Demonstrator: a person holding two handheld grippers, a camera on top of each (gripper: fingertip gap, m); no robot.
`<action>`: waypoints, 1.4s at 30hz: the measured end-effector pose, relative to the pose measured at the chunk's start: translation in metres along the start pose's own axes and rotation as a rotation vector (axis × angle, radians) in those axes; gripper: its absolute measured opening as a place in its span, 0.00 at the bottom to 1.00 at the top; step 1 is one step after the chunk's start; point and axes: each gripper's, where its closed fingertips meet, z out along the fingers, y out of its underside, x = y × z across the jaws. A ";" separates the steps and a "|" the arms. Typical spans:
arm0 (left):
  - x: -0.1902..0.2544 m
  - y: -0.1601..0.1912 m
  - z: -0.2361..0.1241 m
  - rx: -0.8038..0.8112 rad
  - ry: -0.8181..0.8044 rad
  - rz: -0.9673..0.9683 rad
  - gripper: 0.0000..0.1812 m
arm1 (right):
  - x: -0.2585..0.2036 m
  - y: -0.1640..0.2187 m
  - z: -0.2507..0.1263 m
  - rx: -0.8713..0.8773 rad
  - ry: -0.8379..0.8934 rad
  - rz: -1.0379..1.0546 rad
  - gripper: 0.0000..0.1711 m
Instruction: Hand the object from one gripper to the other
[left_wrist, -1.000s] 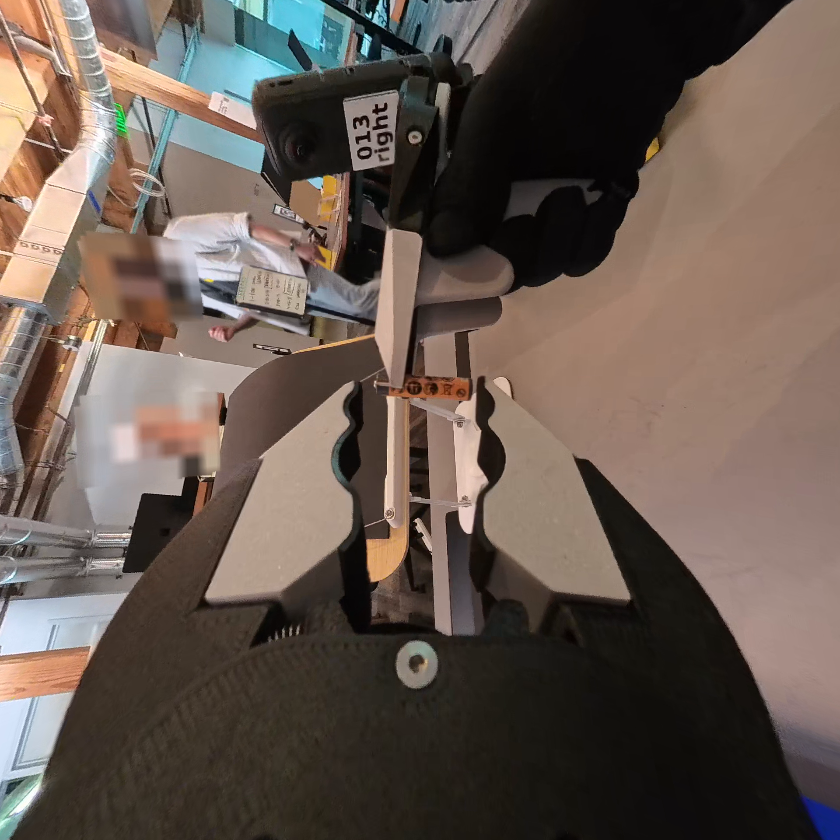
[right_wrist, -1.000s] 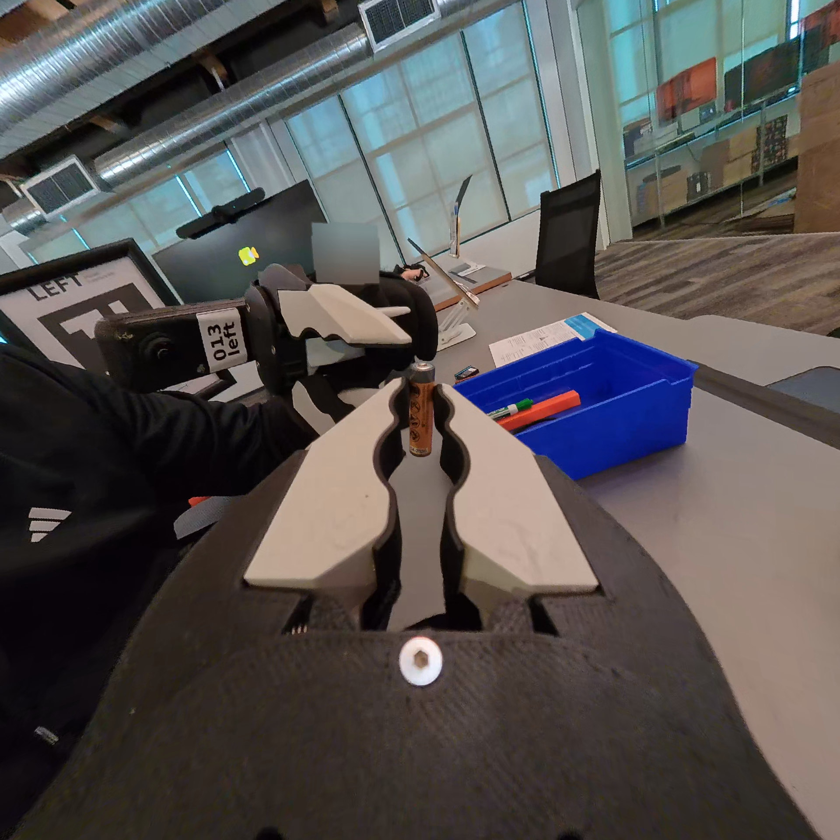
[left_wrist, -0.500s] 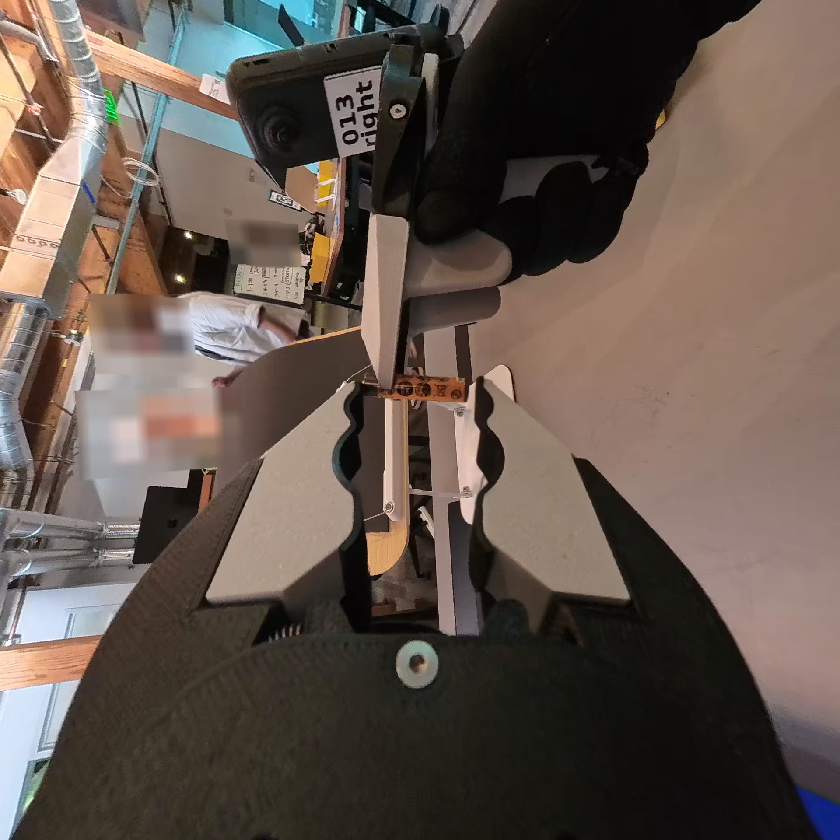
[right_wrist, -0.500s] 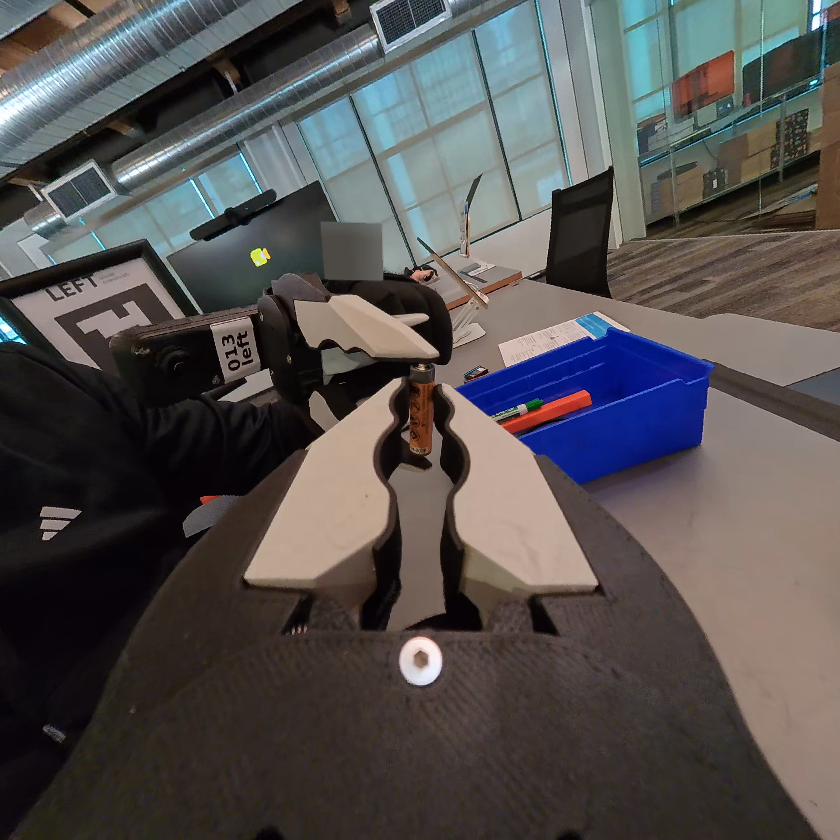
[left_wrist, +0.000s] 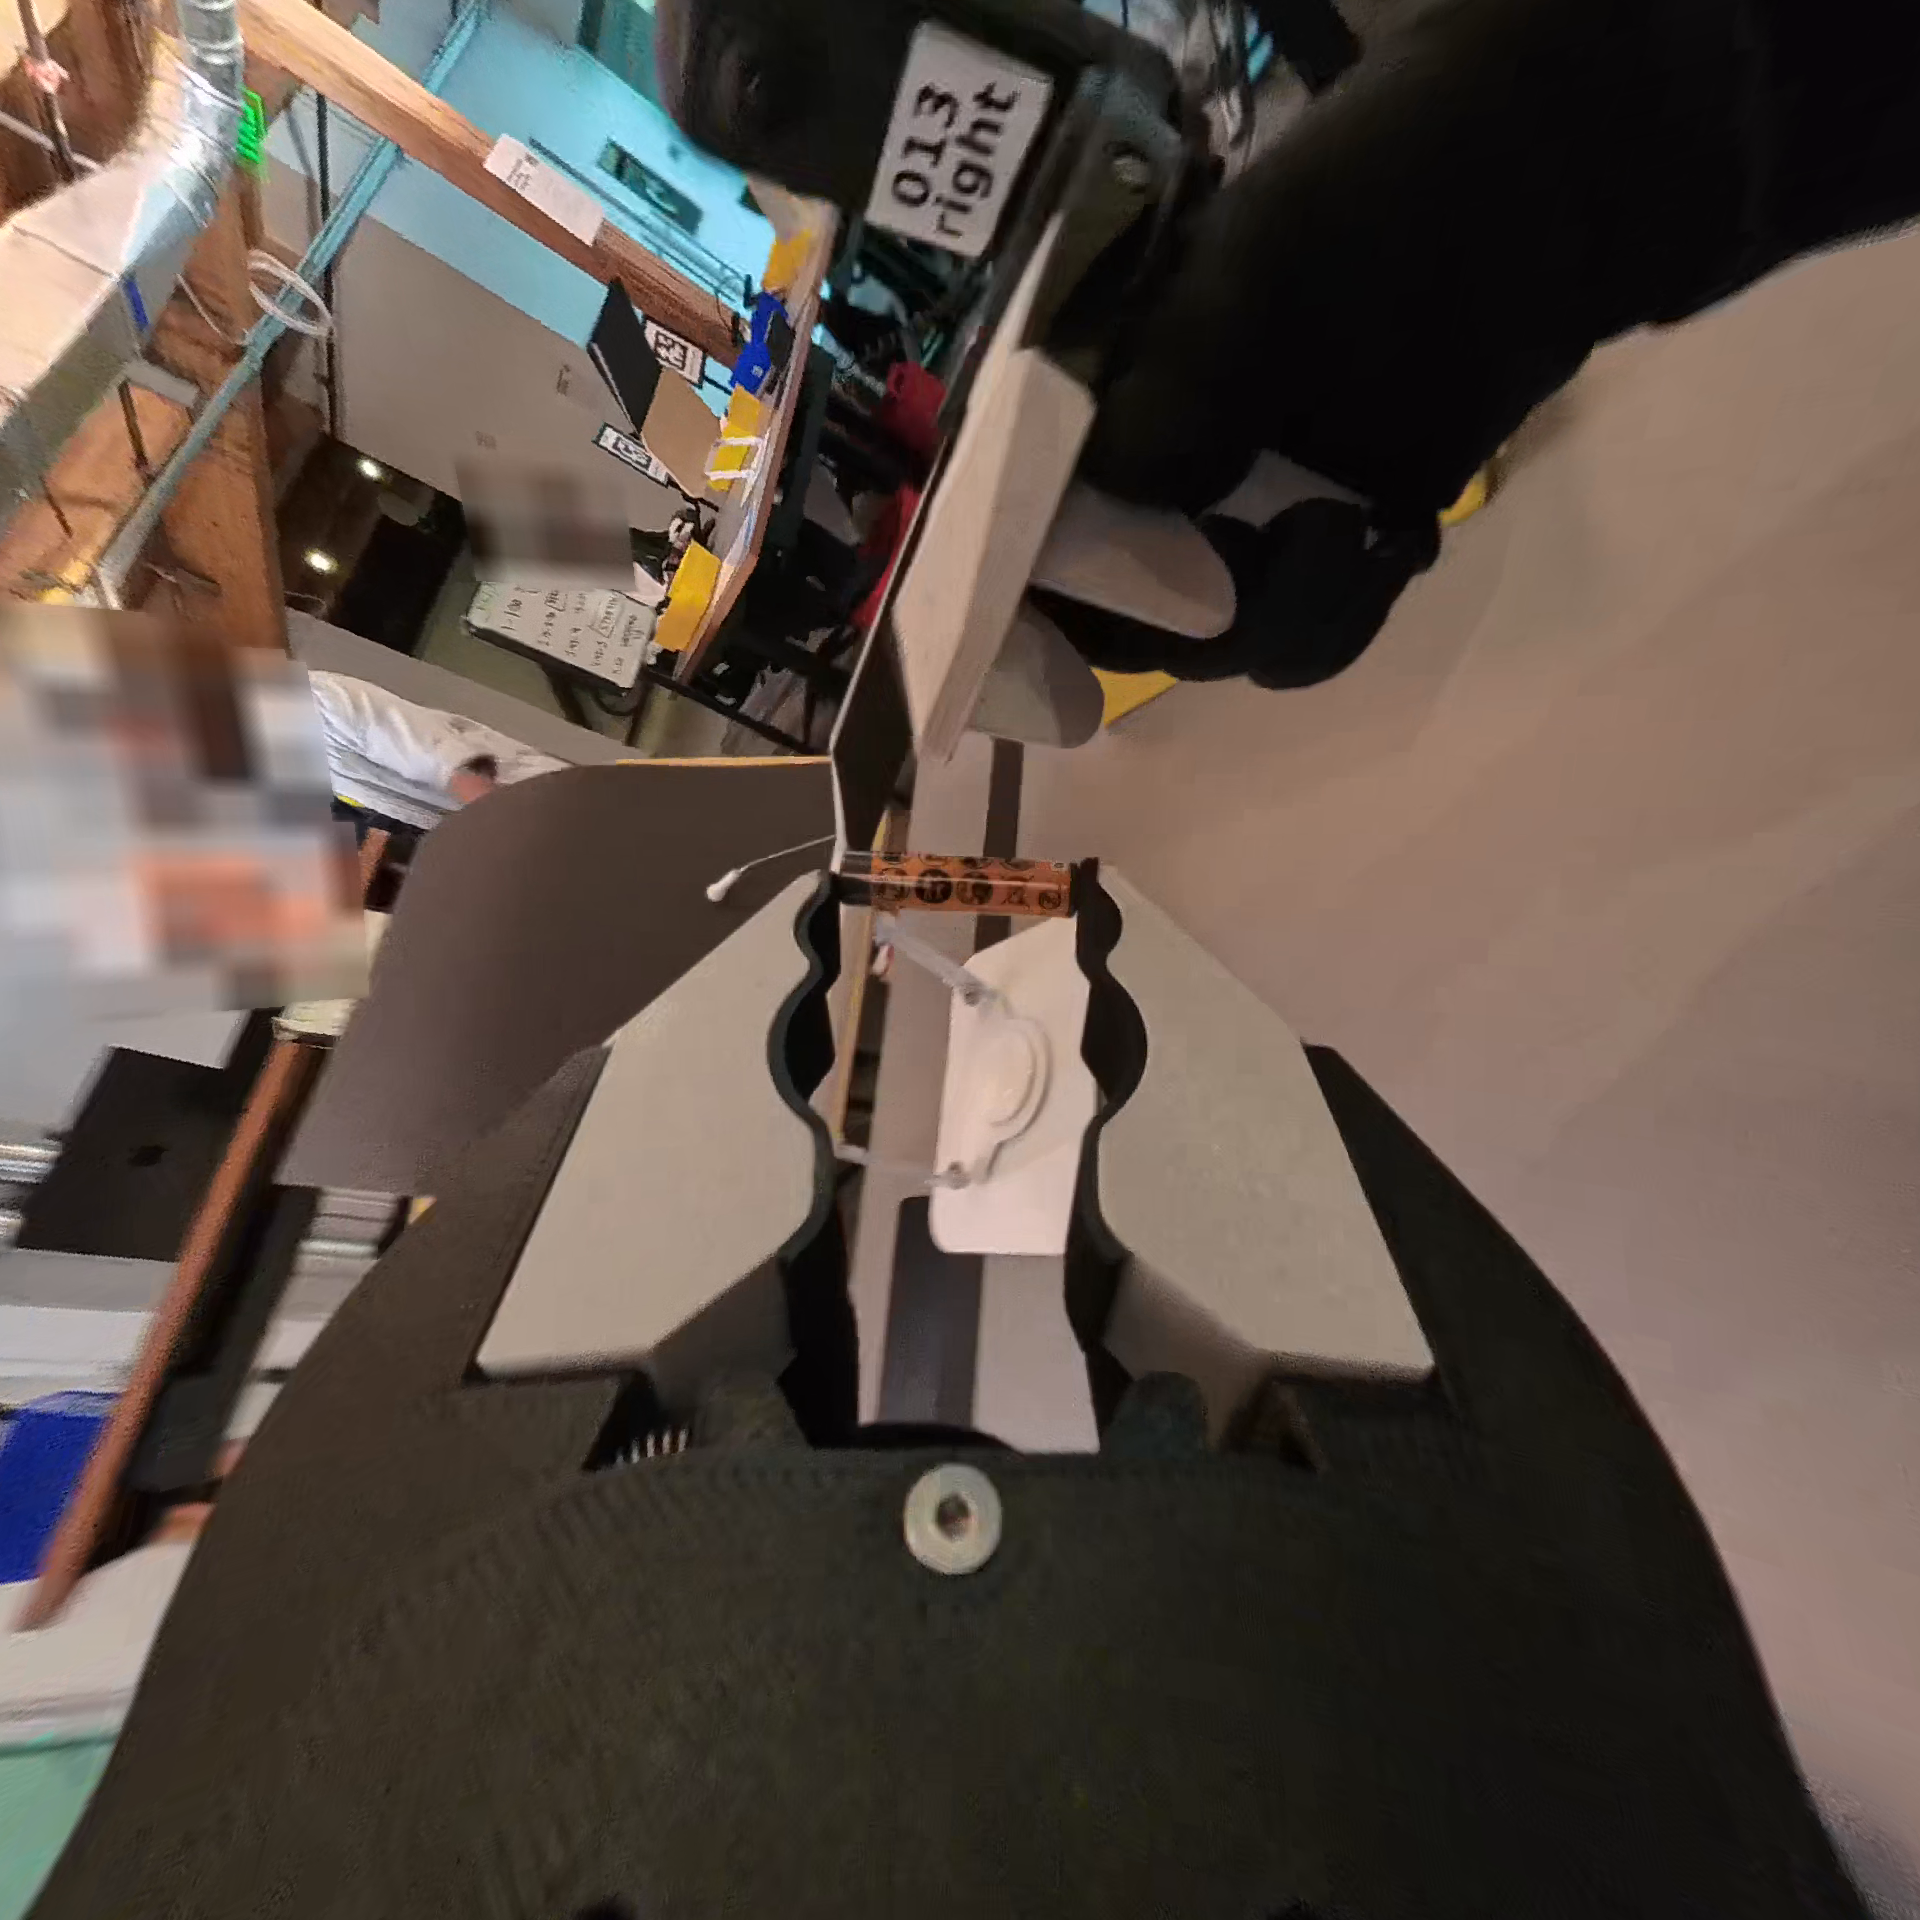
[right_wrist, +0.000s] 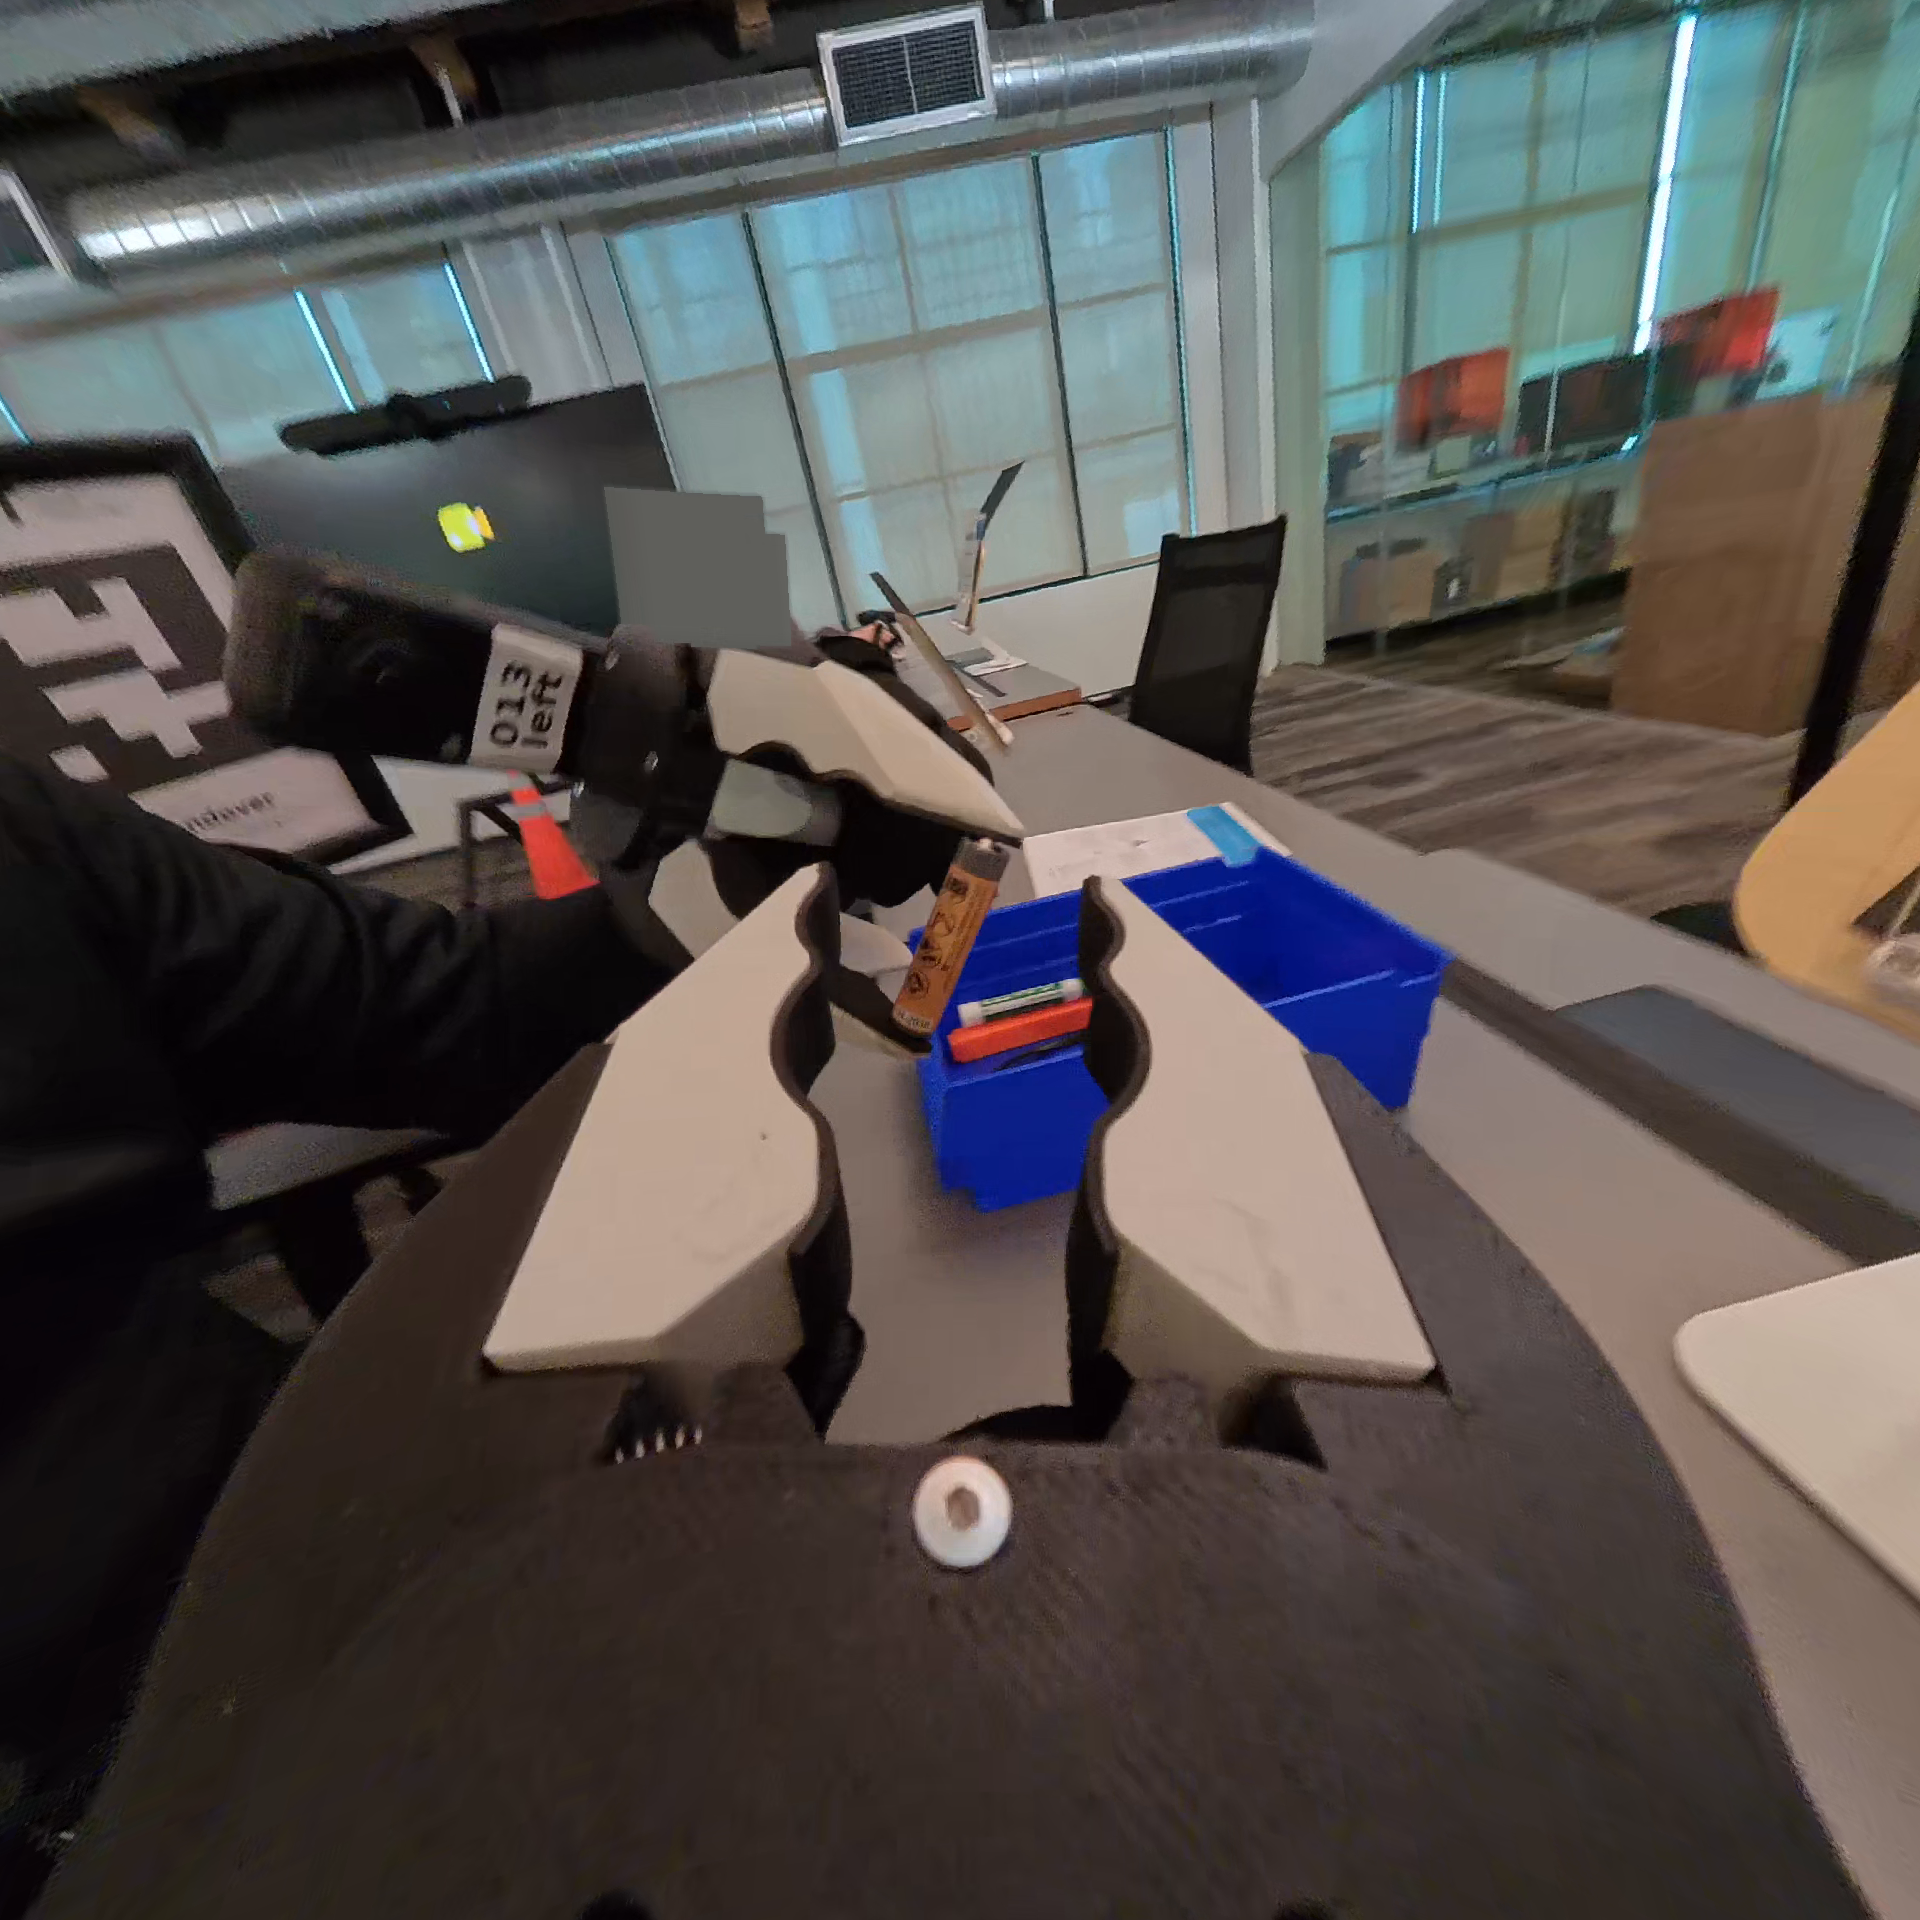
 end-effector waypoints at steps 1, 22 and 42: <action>-0.002 0.000 -0.002 0.024 0.021 -0.070 0.24 | -0.004 -0.004 -0.001 0.001 0.003 -0.050 0.26; 0.021 -0.030 -0.021 0.578 0.820 -1.116 0.24 | -0.027 0.014 0.006 -0.364 0.360 -1.258 0.13; 0.008 -0.015 0.002 0.607 0.473 -1.035 0.39 | -0.009 0.025 -0.013 -0.248 0.352 -0.803 0.05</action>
